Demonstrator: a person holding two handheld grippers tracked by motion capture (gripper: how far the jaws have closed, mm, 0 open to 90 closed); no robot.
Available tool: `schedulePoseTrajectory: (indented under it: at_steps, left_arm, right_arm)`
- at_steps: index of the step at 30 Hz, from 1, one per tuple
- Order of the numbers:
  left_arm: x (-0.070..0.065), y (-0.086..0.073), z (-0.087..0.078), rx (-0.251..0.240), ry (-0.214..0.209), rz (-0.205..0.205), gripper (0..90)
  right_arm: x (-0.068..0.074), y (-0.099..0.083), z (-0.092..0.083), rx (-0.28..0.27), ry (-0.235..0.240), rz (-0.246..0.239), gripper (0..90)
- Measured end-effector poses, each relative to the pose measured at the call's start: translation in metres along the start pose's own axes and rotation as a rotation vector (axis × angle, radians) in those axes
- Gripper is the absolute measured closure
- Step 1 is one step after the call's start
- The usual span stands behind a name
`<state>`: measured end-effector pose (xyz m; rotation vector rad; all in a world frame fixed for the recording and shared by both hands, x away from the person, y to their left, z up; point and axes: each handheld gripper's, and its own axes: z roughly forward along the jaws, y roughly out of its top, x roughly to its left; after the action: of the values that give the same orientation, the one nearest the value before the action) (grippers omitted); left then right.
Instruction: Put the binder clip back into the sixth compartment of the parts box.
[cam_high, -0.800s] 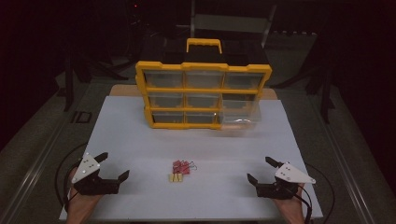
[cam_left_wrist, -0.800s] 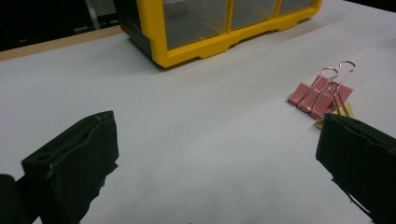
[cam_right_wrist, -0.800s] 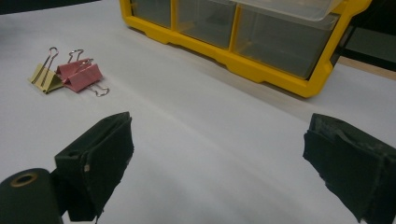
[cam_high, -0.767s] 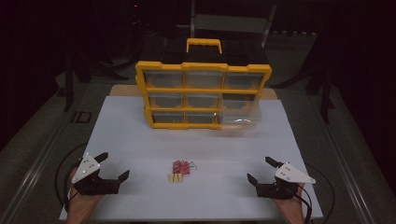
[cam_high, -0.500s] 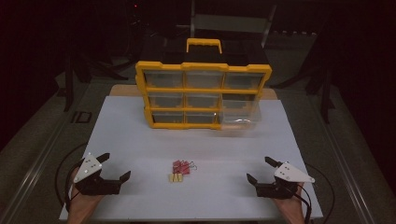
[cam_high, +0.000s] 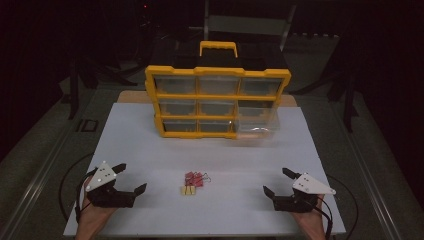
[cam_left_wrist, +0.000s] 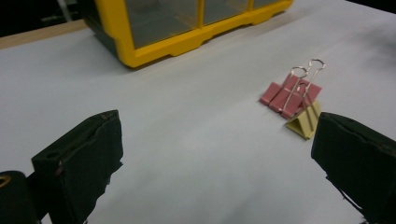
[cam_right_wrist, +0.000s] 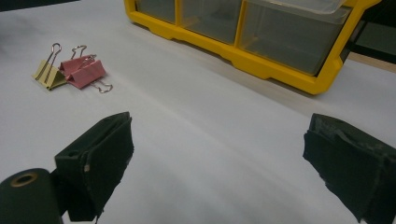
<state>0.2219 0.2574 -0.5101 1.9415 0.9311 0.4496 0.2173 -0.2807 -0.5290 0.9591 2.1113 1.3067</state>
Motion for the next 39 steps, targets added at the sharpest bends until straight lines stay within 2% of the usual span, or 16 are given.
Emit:
schedulePoseTrajectory:
  at_steps: [11, 21, 30, 39]
  left_arm:
    - [-0.007, 0.013, 0.012, 0.008, -0.061, 0.018, 3.8]
    - [-0.018, 0.022, 0.033, 0.021, -0.113, 0.041, 6.8]
    - [-0.027, 0.029, 0.047, 0.039, -0.135, 0.07, 10.3]
    - [-0.039, 0.034, 0.068, 0.082, -0.163, 0.109, 15.4]
  right_arm:
    - [0.0, 0.001, 0.001, 0.001, 0.003, 0.001, 7.8]
    - [-0.001, 0.001, 0.002, 0.002, 0.007, -0.004, 7.8]
    - [-0.001, 0.002, 0.002, 0.006, 0.007, -0.008, 7.8]
    - [-0.001, 0.002, 0.002, 0.007, 0.008, -0.008, 7.9]
